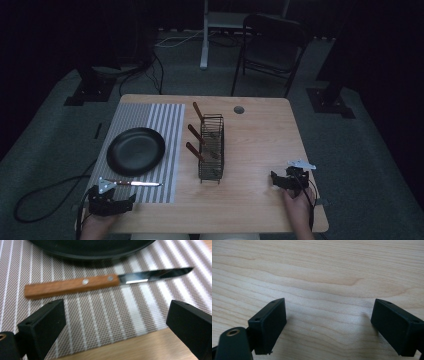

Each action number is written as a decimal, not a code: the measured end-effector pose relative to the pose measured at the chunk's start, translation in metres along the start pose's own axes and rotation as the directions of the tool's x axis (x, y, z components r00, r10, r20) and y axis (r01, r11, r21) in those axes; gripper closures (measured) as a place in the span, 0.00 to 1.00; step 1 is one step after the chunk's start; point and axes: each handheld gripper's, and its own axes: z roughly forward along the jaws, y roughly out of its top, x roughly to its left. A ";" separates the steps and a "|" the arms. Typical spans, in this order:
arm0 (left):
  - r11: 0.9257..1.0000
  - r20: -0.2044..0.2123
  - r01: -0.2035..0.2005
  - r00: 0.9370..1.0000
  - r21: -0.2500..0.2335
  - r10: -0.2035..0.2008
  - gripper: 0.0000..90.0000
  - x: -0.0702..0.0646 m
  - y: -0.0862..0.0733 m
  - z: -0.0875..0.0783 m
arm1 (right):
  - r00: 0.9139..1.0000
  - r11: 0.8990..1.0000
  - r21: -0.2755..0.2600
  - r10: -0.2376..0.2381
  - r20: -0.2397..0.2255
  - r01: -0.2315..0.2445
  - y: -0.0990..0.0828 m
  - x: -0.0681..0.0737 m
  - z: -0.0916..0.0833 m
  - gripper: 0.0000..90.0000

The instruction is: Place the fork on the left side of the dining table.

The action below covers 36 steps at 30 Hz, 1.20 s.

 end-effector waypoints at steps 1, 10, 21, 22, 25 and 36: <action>1.000 -0.002 -0.001 1.000 -0.005 0.001 0.03 -0.001 0.002 0.000 | 1.000 1.000 0.000 0.000 0.000 0.000 0.000 0.000 0.000 0.14; 0.999 0.055 -0.029 0.998 -0.036 0.030 0.03 -0.013 0.023 -0.003 | 1.000 1.000 0.000 0.000 0.000 0.000 0.000 0.000 0.000 0.14; 0.996 0.094 -0.062 0.993 -0.065 0.068 0.04 -0.026 0.049 -0.003 | 1.000 1.000 0.000 -0.001 0.000 0.001 0.000 0.000 0.000 0.14; 0.996 0.096 -0.061 0.993 -0.070 0.067 0.04 -0.028 0.051 -0.003 | 1.000 1.000 0.000 -0.002 0.000 0.002 0.000 0.000 0.000 0.14; 0.994 0.105 -0.073 0.991 -0.077 0.081 0.04 -0.033 0.057 -0.003 | 1.000 1.000 0.001 -0.002 0.000 0.002 0.000 0.000 0.000 0.14; 0.986 0.168 -0.110 0.977 -0.127 0.131 0.04 -0.062 0.080 -0.019 | 1.000 1.000 -0.001 -0.001 0.000 0.001 0.000 0.000 0.000 0.14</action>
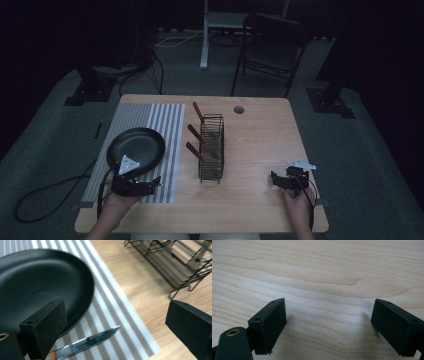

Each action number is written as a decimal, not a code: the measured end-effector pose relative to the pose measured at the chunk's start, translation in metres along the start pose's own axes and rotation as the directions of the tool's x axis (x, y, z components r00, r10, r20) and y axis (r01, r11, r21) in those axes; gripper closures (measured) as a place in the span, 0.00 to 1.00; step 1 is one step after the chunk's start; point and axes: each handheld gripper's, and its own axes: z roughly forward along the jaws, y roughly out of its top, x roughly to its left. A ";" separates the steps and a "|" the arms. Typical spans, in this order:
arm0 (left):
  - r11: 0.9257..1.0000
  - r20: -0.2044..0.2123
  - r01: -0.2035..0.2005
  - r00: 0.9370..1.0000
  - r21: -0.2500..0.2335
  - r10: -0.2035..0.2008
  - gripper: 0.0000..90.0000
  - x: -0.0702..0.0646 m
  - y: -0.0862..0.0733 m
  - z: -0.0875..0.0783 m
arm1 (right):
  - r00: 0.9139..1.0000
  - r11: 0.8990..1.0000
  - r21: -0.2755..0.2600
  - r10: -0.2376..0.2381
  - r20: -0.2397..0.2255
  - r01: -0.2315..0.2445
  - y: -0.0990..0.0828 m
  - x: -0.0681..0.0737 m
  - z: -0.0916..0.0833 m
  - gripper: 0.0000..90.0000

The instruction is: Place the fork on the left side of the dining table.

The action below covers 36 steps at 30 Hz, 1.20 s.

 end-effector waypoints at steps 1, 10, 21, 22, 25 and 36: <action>1.000 0.010 -0.002 1.000 -0.002 0.002 0.04 -0.002 0.002 0.000 | 1.000 1.000 0.000 0.000 0.000 0.000 0.000 0.000 0.000 0.14; 0.999 0.056 -0.033 0.998 -0.036 0.035 0.04 -0.025 0.021 -0.002 | 1.000 1.000 0.000 -0.001 0.000 0.001 0.000 0.000 0.000 0.14; 0.997 0.087 -0.040 0.995 -0.059 0.045 0.05 -0.045 0.041 0.002 | 1.000 1.000 0.000 0.000 0.000 0.000 0.000 0.000 0.000 0.14; 0.997 0.090 -0.040 0.995 -0.059 0.045 0.05 -0.046 0.042 0.003 | 1.000 1.000 0.000 0.000 0.000 0.000 0.000 0.000 0.000 0.14; 0.997 0.095 -0.043 0.994 -0.060 0.048 0.05 -0.051 0.048 0.004 | 1.000 1.000 0.000 0.000 0.000 0.000 0.000 0.000 0.000 0.14; 0.997 0.138 -0.024 0.990 -0.068 0.033 0.05 -0.063 0.066 0.016 | 1.000 1.000 0.000 0.000 0.000 0.000 0.000 0.000 0.000 0.14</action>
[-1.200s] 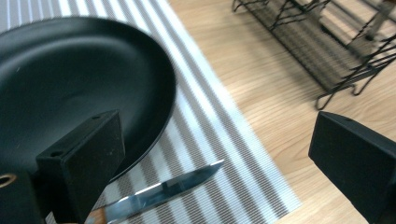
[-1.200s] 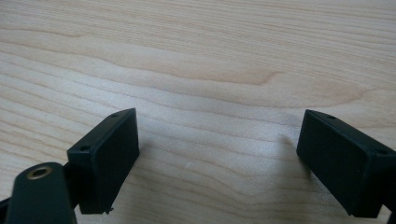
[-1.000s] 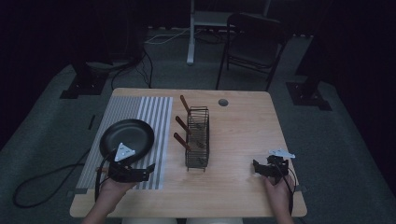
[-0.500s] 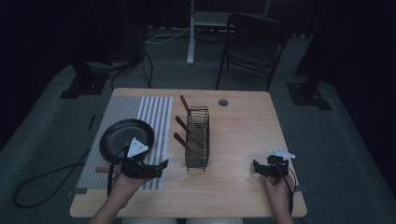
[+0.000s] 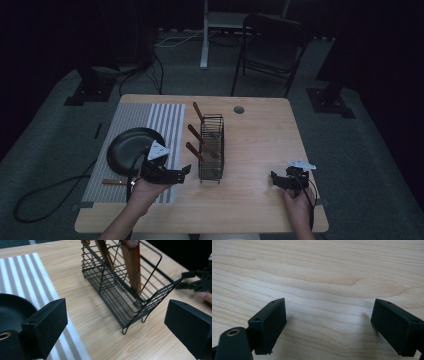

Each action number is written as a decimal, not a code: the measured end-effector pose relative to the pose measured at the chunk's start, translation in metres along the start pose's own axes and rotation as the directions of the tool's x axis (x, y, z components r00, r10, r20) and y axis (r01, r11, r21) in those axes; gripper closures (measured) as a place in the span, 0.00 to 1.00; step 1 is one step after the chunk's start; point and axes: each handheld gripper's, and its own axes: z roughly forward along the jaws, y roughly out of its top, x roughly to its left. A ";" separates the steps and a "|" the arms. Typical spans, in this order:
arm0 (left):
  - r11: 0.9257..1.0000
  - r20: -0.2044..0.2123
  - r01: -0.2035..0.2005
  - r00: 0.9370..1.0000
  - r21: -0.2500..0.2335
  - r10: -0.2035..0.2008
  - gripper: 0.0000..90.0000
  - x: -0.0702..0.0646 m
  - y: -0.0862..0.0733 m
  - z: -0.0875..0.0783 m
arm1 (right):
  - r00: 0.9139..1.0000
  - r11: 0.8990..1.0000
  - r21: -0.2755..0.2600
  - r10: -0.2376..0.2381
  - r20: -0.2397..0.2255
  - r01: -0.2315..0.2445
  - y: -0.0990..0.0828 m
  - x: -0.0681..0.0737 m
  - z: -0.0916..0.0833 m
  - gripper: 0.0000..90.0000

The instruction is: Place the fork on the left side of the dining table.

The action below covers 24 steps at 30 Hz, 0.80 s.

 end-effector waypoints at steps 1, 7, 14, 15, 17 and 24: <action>1.000 0.000 -0.001 1.000 0.000 0.001 0.05 -0.001 0.001 0.002 | 1.000 1.000 0.000 0.000 0.000 0.000 0.000 0.000 0.000 0.14; 1.000 0.008 -0.006 1.000 0.007 0.006 0.05 -0.005 0.010 0.013 | 1.000 1.000 0.000 0.000 0.000 0.000 0.000 0.000 0.000 0.14; 1.000 0.040 0.029 0.999 -0.001 -0.029 0.16 -0.003 0.021 0.025 | 1.000 1.000 0.000 0.001 0.000 -0.001 0.000 0.000 0.000 0.14; 0.999 0.046 0.036 0.998 -0.002 -0.036 0.16 -0.003 0.022 0.027 | 1.000 1.000 0.000 0.001 0.000 -0.001 0.000 0.000 0.000 0.14; 0.999 0.054 0.044 0.998 0.003 -0.044 0.17 -0.003 0.023 0.031 | 1.000 1.000 0.000 0.001 0.000 -0.001 0.000 0.000 0.000 0.14; 0.998 0.083 0.070 0.994 0.000 -0.070 0.36 -0.002 0.025 0.042 | 1.000 1.000 0.000 0.001 0.000 -0.001 0.000 0.000 0.000 0.14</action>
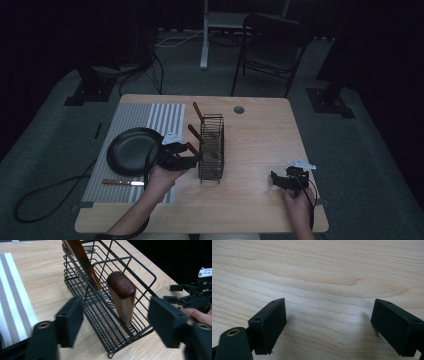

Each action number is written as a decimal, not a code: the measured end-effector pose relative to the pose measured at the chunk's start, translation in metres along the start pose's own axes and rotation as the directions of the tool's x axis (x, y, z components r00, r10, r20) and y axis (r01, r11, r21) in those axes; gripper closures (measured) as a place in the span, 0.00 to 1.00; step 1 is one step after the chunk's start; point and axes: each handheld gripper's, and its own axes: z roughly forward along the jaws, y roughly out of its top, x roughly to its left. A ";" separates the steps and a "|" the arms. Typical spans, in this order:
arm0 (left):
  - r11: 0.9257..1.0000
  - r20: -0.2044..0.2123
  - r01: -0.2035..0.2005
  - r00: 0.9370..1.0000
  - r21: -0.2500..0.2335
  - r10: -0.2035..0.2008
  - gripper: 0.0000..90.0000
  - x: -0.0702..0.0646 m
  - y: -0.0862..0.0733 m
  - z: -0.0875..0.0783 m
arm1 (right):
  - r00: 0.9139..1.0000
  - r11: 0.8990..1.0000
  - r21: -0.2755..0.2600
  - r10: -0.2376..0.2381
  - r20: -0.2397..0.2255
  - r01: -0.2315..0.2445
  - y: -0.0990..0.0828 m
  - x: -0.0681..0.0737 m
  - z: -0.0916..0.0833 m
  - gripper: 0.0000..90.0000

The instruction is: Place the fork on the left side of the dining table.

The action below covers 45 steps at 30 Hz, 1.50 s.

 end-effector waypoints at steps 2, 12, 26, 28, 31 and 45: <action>1.000 0.011 0.005 1.000 0.005 -0.005 0.40 0.001 0.000 0.003 | 1.000 1.000 0.000 0.000 0.000 0.000 0.000 0.000 0.000 0.14; 0.999 0.063 0.003 0.998 -0.037 -0.001 0.68 0.002 -0.006 0.007 | 1.000 1.000 0.000 0.000 0.000 0.000 0.000 0.000 0.000 0.14; 0.998 0.137 -0.002 0.990 -0.058 0.010 0.85 -0.001 -0.010 0.003 | 1.000 1.000 0.000 -0.002 0.000 0.002 0.000 0.000 0.000 0.14; 0.998 0.123 -0.017 0.992 -0.064 0.025 0.85 -0.002 -0.010 0.003 | 1.000 1.000 0.000 0.000 0.000 0.000 0.000 0.000 0.000 0.14; 0.997 0.121 -0.016 0.992 -0.078 0.025 0.85 -0.003 -0.008 0.000 | 1.000 1.000 0.000 -0.001 0.000 0.001 0.000 0.000 0.000 0.14; 0.991 0.135 -0.025 0.990 -0.133 0.044 0.85 -0.004 0.013 -0.031 | 1.000 1.000 0.000 0.000 0.000 0.000 0.000 0.000 0.000 0.14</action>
